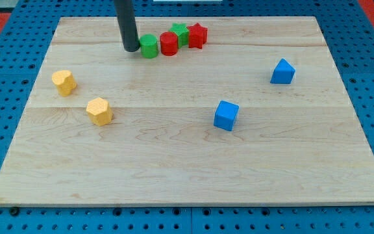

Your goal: Push the blue triangle into the blue cube

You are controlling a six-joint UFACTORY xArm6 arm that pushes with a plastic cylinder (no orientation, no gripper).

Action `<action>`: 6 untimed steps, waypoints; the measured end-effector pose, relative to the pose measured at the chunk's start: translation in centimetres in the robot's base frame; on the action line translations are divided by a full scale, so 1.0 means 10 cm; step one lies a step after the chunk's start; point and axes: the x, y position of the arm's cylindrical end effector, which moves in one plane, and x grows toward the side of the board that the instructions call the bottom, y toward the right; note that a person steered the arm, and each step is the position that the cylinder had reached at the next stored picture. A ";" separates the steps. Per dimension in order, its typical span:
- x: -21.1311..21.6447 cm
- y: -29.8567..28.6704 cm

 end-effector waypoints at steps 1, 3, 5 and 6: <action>0.06 0.54; 0.46 1.54; 0.18 3.17; 0.77 2.99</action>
